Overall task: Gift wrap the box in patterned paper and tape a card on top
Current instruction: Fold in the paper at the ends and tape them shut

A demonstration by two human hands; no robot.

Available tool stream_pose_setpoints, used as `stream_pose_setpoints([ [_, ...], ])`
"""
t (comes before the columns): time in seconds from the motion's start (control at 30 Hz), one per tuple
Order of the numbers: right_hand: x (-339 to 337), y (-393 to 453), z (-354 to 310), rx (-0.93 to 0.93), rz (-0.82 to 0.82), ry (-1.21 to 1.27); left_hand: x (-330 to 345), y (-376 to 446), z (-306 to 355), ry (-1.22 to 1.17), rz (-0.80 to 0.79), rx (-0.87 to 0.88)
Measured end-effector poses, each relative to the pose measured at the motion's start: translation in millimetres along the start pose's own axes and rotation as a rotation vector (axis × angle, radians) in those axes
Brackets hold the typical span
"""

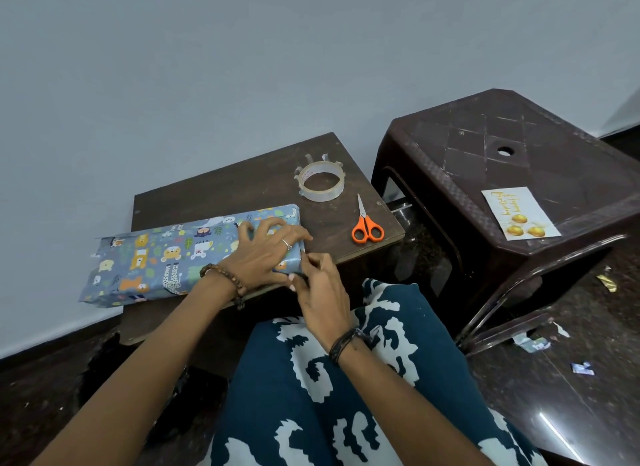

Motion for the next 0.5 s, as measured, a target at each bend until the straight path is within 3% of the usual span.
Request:
stream_pose_setpoints([
  [0.03, 3, -2, -3, -0.035, -0.028, -0.061, 1, 0, 0, 0.072, 0.046, 0.025],
  [0.13, 10, -9, -9, -0.054, -0.083, -0.132, -6, -3, 7, 0.231, -0.053, -0.066],
  [0.27, 3, -4, -5, -0.092, -0.084, -0.137, -2, -2, 7, 0.165, 0.042, -0.061],
  [0.43, -2, 2, 2, 0.04, 0.024, 0.195, -16, -4, -2, -0.049, -0.132, -0.15],
  [0.5, -5, 5, 5, 0.082, 0.093, 0.288, -23, -3, -18, 0.015, -0.159, -0.207],
])
Point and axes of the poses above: each hand's wrist, its own y-axis towards the middle knuckle, its own x-axis out of the palm, z = x × y, the point moved 2 cm from there along y, towards the middle knuckle, and after that the axes turned 15 degrees about -x, right-handed, at the moved point
